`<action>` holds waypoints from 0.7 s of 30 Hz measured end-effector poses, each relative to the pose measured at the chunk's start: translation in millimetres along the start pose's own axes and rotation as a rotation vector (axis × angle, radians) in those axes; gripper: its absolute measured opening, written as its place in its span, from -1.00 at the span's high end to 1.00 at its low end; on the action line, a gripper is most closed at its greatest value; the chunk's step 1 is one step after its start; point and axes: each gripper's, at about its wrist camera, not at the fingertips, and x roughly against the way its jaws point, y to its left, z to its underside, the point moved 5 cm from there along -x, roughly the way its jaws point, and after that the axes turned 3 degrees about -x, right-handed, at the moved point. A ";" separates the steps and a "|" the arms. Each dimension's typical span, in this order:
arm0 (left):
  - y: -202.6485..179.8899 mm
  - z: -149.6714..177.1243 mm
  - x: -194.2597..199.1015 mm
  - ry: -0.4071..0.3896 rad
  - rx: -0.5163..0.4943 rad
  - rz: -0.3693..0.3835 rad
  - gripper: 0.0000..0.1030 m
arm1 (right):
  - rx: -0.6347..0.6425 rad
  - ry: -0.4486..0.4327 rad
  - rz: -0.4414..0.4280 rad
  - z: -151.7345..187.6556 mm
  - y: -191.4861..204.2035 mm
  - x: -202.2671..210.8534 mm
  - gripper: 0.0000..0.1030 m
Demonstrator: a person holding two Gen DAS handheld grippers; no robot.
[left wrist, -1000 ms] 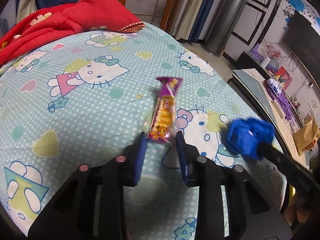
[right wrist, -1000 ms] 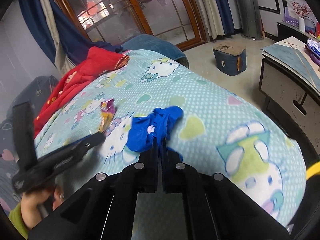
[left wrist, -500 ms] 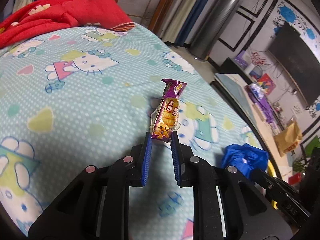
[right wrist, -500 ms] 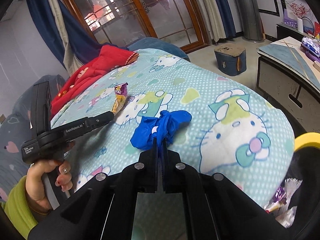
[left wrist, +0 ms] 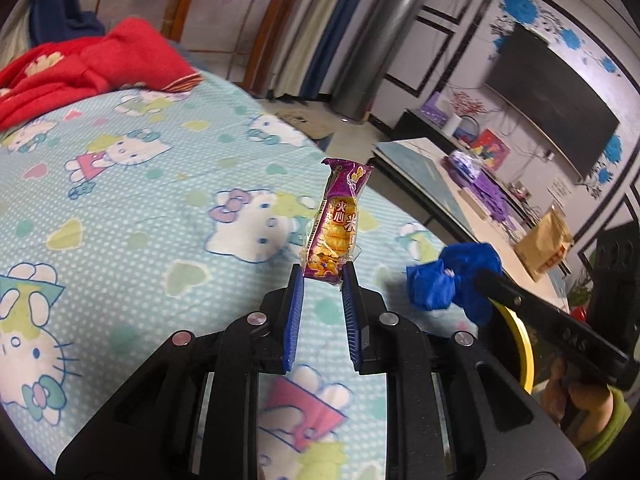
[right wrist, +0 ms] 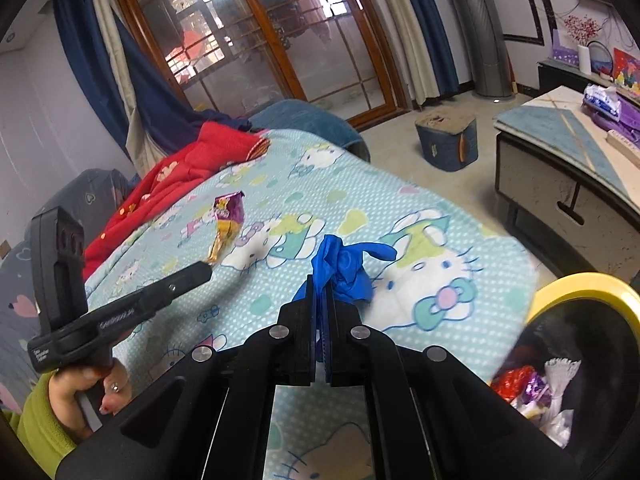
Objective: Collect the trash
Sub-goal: 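Carry the purple wrapper and blue glove with both tools over the bin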
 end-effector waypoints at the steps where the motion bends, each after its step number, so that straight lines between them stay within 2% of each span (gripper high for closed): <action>1: -5.2 -0.3 1.1 -0.002 -0.012 0.006 0.74 | -0.002 -0.004 0.002 -1.1 -1.5 2.9 0.95; 12: -39.7 -1.1 9.3 -0.017 -0.084 0.061 0.74 | -0.012 -0.050 0.048 -3.8 -23.4 39.6 0.95; 21: -73.4 4.1 12.6 -0.015 -0.156 0.109 0.74 | -0.046 -0.081 0.121 4.7 -57.4 71.1 0.95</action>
